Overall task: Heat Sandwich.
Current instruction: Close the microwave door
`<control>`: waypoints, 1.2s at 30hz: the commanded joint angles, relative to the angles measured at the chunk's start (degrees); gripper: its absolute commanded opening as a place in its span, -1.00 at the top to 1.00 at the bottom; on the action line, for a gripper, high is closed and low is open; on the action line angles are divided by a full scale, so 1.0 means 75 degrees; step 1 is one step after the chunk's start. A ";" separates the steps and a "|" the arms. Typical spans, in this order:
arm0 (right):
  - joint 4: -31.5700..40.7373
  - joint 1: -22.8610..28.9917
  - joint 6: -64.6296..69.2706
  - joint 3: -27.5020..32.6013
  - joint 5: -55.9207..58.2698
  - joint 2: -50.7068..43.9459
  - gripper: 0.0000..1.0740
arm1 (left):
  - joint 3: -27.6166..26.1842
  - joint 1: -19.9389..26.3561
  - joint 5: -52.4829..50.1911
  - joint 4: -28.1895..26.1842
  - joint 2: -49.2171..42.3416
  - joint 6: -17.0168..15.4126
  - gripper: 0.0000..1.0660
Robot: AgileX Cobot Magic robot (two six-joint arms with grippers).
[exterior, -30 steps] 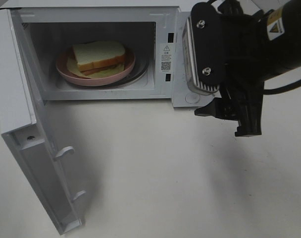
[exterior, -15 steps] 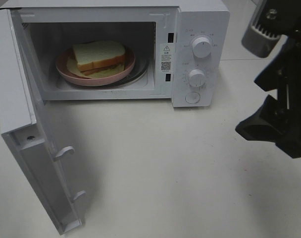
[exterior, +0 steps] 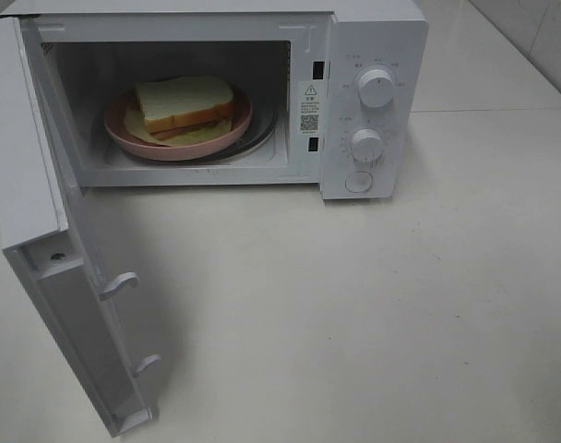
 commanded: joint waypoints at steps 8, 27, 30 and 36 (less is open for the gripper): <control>-0.0053 -0.0023 0.0275 0.0023 0.0947 -0.1612 -0.42 | 0.0015 0.0015 -0.0069 -0.0061 -0.0115 -0.0008 -0.84; -0.0229 -0.1551 0.0634 0.0581 0.0985 -0.3797 -0.42 | 0.0015 0.0015 -0.0069 -0.0061 -0.0115 -0.0008 -0.84; -0.0229 -0.1757 0.0710 0.0871 0.0985 -0.4011 -0.42 | 0.0015 0.0015 -0.0069 -0.0061 -0.0115 -0.0008 -0.84; -0.0252 -0.2429 0.1131 0.1551 0.0909 -0.4629 -0.42 | 0.0015 0.0015 -0.0069 -0.0061 -0.0115 -0.0008 -0.84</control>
